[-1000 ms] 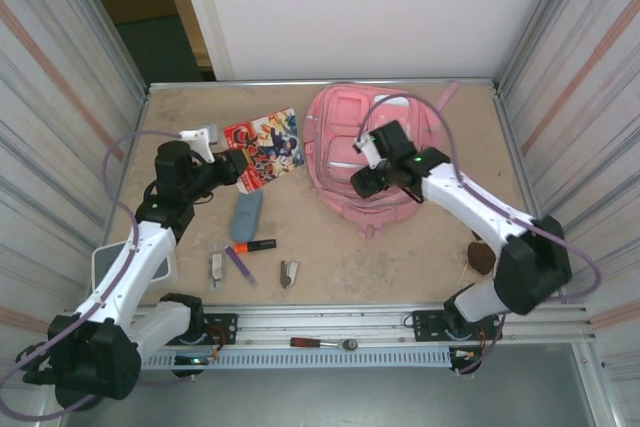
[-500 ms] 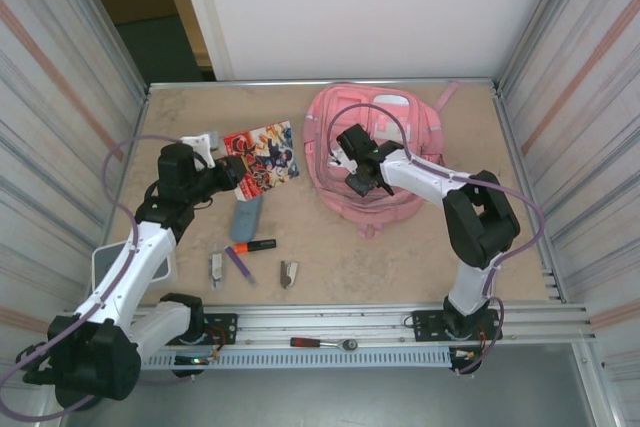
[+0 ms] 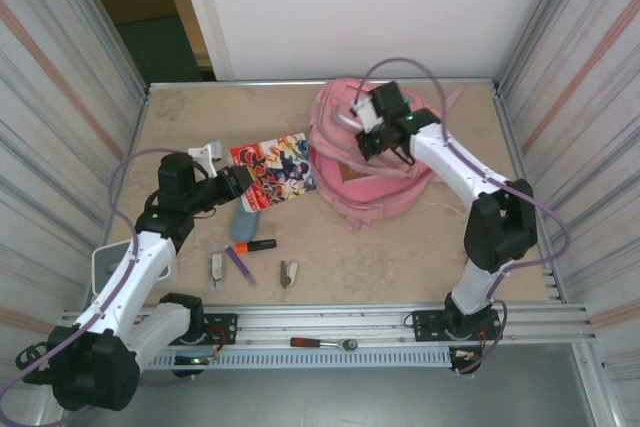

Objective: Pack books, pencil case, and school supplies into a backpack

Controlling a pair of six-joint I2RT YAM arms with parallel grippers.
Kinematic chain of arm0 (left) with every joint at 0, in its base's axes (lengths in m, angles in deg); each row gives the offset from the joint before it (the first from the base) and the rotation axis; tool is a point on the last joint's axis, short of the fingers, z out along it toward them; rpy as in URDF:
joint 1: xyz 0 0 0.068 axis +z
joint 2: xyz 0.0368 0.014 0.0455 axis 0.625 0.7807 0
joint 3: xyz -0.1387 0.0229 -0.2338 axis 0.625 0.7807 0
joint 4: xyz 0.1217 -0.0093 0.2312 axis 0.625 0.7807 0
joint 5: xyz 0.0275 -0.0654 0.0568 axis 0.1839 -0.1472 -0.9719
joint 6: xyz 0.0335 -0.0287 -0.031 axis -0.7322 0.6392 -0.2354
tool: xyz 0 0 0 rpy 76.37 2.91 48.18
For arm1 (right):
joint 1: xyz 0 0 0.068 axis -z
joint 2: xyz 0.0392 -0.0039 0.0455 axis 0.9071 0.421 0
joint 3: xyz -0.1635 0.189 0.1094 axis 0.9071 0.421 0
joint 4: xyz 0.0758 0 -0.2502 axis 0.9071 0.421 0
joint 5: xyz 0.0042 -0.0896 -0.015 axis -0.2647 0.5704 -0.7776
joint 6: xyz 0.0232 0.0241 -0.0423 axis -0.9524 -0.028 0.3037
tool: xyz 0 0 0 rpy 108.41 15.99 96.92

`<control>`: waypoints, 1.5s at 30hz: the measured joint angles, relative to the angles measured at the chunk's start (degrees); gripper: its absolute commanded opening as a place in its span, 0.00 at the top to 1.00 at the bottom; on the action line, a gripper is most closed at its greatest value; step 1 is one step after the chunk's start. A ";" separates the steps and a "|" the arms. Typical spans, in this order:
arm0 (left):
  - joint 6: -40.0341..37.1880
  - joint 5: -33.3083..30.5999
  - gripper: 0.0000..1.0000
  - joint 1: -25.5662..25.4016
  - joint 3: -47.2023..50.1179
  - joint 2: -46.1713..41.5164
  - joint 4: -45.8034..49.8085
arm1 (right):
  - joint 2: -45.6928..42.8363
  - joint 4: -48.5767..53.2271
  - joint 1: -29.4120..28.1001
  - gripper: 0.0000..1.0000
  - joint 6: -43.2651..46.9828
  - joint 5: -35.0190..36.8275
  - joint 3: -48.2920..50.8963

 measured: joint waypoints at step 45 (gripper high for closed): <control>32.85 -21.68 1.00 -23.17 -26.05 61.13 -46.10 | 10.64 2.95 6.69 1.00 -21.97 -31.93 -16.26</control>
